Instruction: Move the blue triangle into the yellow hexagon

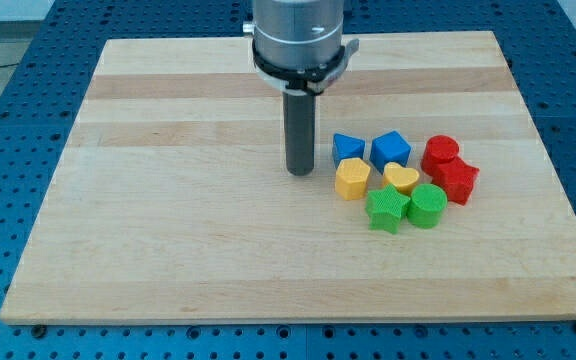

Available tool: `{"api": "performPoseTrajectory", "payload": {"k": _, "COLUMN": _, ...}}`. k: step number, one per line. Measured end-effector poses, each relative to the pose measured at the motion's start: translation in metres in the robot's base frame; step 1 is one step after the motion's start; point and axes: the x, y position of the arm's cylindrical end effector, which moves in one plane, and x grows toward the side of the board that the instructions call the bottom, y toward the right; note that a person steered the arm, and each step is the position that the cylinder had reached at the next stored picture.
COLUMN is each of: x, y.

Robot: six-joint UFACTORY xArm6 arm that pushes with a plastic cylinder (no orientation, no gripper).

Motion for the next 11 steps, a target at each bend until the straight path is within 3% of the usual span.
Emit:
{"api": "performPoseTrajectory", "payload": {"k": 2, "x": -0.033, "y": 0.007}}
{"api": "performPoseTrajectory", "payload": {"k": 4, "x": -0.034, "y": 0.061}}
{"api": "performPoseTrajectory", "payload": {"k": 11, "x": -0.024, "y": 0.07}}
